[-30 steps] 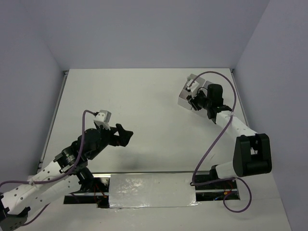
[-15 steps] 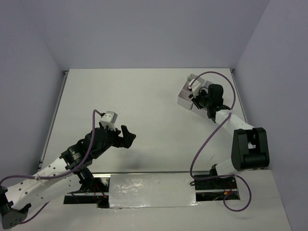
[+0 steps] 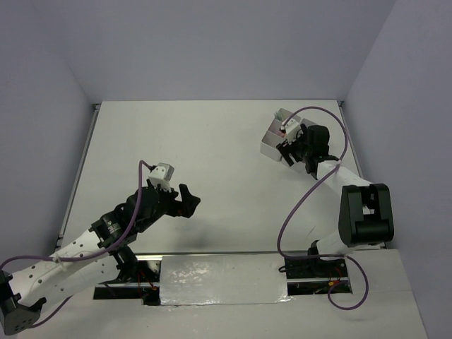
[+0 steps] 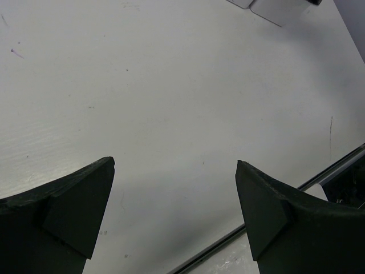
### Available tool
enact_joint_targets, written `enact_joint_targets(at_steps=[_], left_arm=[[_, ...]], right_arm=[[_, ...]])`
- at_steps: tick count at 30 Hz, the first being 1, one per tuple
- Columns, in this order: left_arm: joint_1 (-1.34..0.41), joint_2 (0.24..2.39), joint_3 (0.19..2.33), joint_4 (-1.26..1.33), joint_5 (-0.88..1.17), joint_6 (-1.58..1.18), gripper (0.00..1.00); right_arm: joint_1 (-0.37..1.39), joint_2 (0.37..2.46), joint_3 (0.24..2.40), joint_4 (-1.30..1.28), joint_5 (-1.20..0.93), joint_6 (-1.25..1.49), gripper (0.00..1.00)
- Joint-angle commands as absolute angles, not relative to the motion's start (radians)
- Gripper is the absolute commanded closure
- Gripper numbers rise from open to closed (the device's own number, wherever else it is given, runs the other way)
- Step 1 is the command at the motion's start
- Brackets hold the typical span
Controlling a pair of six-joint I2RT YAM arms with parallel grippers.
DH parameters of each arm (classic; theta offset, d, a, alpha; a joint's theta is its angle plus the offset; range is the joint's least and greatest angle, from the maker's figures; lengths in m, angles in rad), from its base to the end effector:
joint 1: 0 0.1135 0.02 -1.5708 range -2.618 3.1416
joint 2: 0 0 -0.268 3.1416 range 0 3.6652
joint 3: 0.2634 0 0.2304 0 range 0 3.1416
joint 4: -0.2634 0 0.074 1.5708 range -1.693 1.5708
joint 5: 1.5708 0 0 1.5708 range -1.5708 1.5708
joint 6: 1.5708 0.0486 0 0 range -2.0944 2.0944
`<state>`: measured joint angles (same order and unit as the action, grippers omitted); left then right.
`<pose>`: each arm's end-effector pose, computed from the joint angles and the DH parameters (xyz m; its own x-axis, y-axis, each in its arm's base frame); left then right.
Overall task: Sort the stationery into containers
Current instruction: Place the stapler in the storage box, then reset both arms
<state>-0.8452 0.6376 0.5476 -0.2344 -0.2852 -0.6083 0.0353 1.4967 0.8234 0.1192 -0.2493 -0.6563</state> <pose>0.1071 -0.1001 0.2743 -0.4827 -0.2822 -0.8291 0.3230 0.8225 -0.4681 0.3138 0.0231 0.2252 -0.2678 -0.6011 -0.7529 -0.5141 0.7501 -0.4160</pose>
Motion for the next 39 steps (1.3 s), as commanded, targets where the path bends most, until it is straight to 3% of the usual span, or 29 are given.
enact_joint_targets(at_steps=[1,12,16,19,21,25,30,39], left_arm=[[-0.85,0.649,0.575,-0.195,-0.275,-0.606,0.01],[-0.85,0.632,0.6,-0.242,-0.314,-0.627,0.01],[-0.847,0.724,0.715,-0.418,-0.484,-0.722,0.01],[-0.838,0.857,0.865,-0.639,-0.687,-0.814,0.01],[-0.812,0.939,0.978,-0.73,-0.785,-0.854,0.01],[-0.711,0.968,1.058,-0.769,-0.757,-0.804,0.01],[-0.569,0.887,1.08,-0.759,-0.756,-0.752,0.01],[-0.56,0.565,1.049,-0.749,-0.842,-0.658,0.01]], right_arm=[[0.031,1.473,0.807,0.199,-0.229,-0.623,0.01],[0.043,1.228,0.762,0.251,-0.388,-0.508,0.0],[0.147,0.981,0.733,0.334,-0.263,-0.156,0.0],[0.158,0.899,0.889,-0.085,-0.236,0.125,0.0],[0.16,0.835,0.946,-0.182,-0.25,0.205,0.0],[0.163,0.66,0.913,-0.386,-0.141,0.244,0.0],[0.161,0.433,0.936,-0.583,0.024,0.207,0.0],[0.219,0.249,0.963,-0.719,0.048,0.172,0.0]])
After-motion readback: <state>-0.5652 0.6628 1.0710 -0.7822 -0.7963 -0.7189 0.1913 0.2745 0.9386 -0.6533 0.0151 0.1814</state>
